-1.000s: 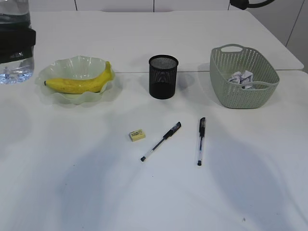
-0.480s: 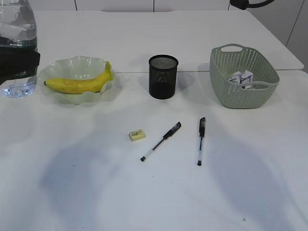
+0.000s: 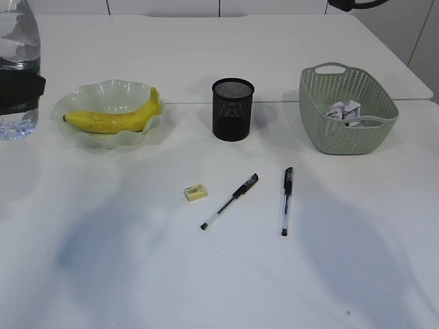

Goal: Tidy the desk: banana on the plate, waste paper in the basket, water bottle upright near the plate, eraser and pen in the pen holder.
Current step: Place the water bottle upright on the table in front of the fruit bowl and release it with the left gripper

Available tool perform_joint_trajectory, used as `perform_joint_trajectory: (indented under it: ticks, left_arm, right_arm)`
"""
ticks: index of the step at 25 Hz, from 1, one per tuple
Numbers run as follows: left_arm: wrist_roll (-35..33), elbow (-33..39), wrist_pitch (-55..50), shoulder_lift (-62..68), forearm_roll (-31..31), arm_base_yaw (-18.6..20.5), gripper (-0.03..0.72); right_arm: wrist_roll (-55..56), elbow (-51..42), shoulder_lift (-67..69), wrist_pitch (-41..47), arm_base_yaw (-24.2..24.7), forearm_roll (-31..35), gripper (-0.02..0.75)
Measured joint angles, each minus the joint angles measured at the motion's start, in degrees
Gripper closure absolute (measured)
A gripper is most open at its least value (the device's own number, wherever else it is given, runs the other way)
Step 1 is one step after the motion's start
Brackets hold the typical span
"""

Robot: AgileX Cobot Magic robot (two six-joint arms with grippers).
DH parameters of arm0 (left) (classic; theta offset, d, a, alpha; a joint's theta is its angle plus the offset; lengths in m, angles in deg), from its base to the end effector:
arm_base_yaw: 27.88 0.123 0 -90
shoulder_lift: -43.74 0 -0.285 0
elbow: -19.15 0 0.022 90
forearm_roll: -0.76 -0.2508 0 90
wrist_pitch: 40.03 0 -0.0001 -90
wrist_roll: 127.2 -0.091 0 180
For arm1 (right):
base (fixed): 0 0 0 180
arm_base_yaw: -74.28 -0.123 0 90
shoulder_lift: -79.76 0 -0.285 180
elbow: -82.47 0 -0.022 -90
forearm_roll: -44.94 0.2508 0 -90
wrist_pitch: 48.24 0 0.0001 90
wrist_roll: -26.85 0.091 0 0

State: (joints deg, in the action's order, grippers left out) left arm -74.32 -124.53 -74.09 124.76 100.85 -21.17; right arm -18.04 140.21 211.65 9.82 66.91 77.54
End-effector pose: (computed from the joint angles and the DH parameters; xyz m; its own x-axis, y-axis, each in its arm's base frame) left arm 0.2635 -0.0196 0.2822 -0.1410 0.3384 -0.9304 0.5239 0.8229 0.2199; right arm 0.4802 0.1041 0.3753 -0.3347 -0.4392 -0.8337 -0.6919 0.7152 -0.0990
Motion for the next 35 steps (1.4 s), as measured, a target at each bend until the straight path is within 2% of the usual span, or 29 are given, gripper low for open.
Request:
perform_joint_trajectory:
  ticks: [10, 17, 19, 26, 35]
  left_arm:
    - [-4.1, 0.0, -6.08, 3.74, 0.23, 0.05, 0.303]
    - [-6.93, 0.0, -25.94, 14.76, -0.15, 5.57, 0.303]
    - [-8.8, 0.0, -28.84, 17.38, -0.14, 7.43, 0.303]
    - [-18.88, -0.21, -29.11, 22.82, 0.08, 8.64, 0.303]
    - [-24.73, -0.53, -29.34, 30.51, 0.46, 8.64, 0.303]
  right_arm:
    - [0.0, 0.0, 0.0, -0.15, 0.0, 0.0, 0.476]
    - [0.0, 0.0, 0.0, -0.27, 0.0, 0.0, 0.476]
    - [0.0, 0.0, 0.0, -0.37, 0.0, -0.08, 0.476]
    - [0.0, 0.0, 0.0, -0.74, 0.0, -0.08, 0.476]
    - [0.0, 0.0, 0.0, -2.13, 0.0, -0.08, 0.476]
